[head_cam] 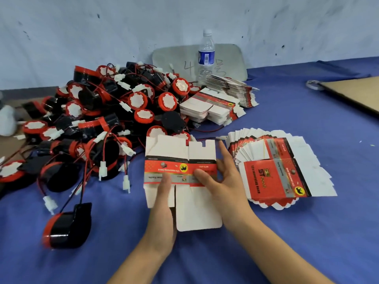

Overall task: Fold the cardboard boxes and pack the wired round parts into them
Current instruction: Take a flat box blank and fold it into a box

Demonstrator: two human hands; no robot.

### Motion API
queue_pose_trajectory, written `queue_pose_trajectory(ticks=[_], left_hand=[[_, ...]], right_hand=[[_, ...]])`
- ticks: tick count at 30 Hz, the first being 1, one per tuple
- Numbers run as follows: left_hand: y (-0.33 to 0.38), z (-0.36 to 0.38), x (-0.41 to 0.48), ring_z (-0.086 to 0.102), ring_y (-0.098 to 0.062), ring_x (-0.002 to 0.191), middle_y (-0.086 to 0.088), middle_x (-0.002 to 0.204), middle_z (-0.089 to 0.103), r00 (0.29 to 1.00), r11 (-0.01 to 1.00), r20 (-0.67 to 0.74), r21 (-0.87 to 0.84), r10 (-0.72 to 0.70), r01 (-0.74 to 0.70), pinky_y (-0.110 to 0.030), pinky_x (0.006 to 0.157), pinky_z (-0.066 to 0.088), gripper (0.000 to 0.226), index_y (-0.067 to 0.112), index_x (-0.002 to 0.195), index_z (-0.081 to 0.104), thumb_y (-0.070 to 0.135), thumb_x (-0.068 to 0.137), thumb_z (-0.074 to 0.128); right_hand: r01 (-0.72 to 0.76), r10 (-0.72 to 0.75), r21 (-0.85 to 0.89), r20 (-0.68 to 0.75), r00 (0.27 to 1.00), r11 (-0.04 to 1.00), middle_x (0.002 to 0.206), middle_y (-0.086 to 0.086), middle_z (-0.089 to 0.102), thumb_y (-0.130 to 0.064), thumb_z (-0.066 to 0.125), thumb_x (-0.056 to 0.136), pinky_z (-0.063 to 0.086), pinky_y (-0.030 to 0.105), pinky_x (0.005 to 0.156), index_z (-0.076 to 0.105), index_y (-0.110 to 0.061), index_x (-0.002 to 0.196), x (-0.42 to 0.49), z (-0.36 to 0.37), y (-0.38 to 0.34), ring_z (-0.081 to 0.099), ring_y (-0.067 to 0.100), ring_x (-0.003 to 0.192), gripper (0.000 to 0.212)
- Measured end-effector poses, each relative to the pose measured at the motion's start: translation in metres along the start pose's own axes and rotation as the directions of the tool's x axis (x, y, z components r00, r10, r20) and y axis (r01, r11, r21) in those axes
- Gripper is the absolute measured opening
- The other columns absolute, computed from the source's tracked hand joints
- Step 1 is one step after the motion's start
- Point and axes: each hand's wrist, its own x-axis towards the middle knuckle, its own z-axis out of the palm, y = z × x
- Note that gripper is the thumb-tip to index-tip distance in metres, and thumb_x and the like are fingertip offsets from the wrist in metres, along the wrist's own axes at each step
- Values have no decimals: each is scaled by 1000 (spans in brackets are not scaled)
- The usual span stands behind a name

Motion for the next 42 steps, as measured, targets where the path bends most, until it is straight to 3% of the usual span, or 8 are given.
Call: queue_pose_trajectory(ticks=[6, 11, 16, 23, 29, 34, 38, 42], left_hand=[[20, -15, 14, 69, -18, 100, -7, 108, 73, 989, 993, -94, 30, 118, -116, -29, 74, 57, 52, 15, 111, 70, 49, 80, 45], [19, -25, 23, 72, -23, 88, -8, 93, 75, 989, 985, -122, 157, 87, -68, -33, 72, 57, 29, 13, 91, 73, 32, 72, 64], [20, -28, 25, 73, -21, 85, -9, 96, 75, 998, 999, -53, 24, -43, 44, -29, 65, 59, 29, 17, 82, 80, 31, 58, 72], [18, -30, 27, 73, -24, 89, -12, 101, 74, 996, 997, -43, -9, -78, 77, -30, 66, 59, 23, 14, 85, 80, 23, 75, 61], [17, -25, 25, 70, -23, 101, -13, 112, 71, 997, 996, -42, -59, -70, 67, -34, 78, 58, 39, 14, 102, 75, 38, 84, 50], [16, -19, 18, 62, -23, 116, -12, 128, 64, 976, 979, 147, -105, -159, 175, -32, 88, 56, 52, 12, 131, 56, 42, 94, 35], [11, -20, 20, 62, -20, 116, -4, 130, 63, 993, 998, 109, 47, -41, 37, -34, 94, 53, 58, 29, 144, 42, 24, 87, 52], [8, -24, 22, 63, -22, 113, -2, 120, 69, 982, 917, 82, 351, 171, -189, -29, 91, 54, 58, 18, 136, 49, 17, 79, 62]], right_hand=[[-35, 34, 0, -139, 990, 999, 116, -11, 69, -15, 68, 87, 52, 42, 96, 54, -38, 121, 12, -16, -7, 66, 14, 106, 43], [19, -12, -127, 52, 999, 992, 105, -18, 70, -11, 63, 90, 51, 12, 78, 53, -45, 113, 6, -13, -8, 65, 0, 98, 42], [8, -2, -59, 109, 994, 998, 94, -13, 74, -13, 61, 90, 51, 11, 71, 52, -41, 111, 3, -13, -8, 69, 3, 90, 36], [24, -17, -61, 113, 993, 998, 99, -13, 72, -12, 59, 93, 51, 11, 72, 51, -39, 116, 2, -11, -10, 68, 1, 92, 36], [9, -6, -158, 20, 1000, 987, 109, -39, 51, -30, 66, 87, 40, -3, 69, 31, -40, 143, -1, -5, -12, 52, -25, 94, 67], [-104, 119, -118, 123, 985, 987, 127, -17, 60, -58, 67, 61, 47, 13, 88, 30, -34, 149, -3, -3, -17, 58, -10, 106, 99], [-201, 168, 115, 244, 955, 973, 108, 3, 73, -36, 69, 81, 55, 22, 78, 72, -25, 108, -5, -5, -25, 69, 14, 100, 29], [-326, 223, 399, 282, 933, 857, 105, 8, 73, -30, 61, 84, 58, 33, 81, 79, -22, 91, -4, -10, -27, 71, 23, 97, 20]])
